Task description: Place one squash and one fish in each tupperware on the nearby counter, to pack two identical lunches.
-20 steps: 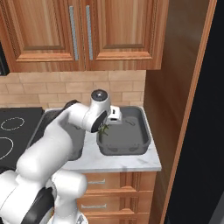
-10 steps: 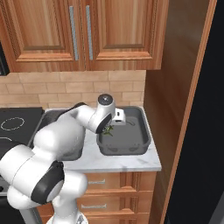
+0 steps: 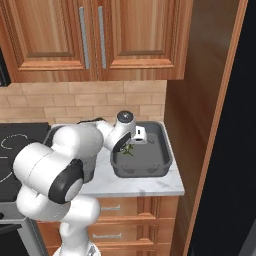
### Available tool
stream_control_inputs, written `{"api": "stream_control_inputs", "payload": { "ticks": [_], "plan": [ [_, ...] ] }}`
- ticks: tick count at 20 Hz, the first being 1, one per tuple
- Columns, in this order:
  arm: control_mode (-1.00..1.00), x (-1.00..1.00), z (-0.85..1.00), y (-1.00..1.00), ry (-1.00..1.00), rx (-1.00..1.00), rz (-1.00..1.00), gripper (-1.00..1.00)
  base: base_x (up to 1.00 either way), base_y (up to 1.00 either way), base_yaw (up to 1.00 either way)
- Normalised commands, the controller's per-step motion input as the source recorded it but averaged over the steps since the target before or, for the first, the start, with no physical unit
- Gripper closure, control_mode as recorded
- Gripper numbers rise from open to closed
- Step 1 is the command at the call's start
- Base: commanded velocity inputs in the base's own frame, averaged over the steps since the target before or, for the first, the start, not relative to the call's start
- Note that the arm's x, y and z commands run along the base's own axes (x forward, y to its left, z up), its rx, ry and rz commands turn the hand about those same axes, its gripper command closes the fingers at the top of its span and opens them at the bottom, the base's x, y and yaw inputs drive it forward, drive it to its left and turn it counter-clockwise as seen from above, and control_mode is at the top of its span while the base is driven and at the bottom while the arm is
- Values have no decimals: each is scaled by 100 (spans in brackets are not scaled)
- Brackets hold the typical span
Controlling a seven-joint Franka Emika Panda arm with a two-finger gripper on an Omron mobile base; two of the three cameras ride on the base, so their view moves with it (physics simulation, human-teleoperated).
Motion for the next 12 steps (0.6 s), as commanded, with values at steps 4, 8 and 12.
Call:
{"api": "stream_control_inputs", "payload": {
  "ticks": [4, 8, 12],
  "plan": [
    [-100, 32, -28, 0, 0, 0, 0, 100, 0, 0, 0],
    [-100, 29, -28, 0, 0, 0, 0, 100, 0, 0, 0],
    [-100, 31, -21, 0, 0, 0, 0, 100, 0, 0, 0]
  ]
}}
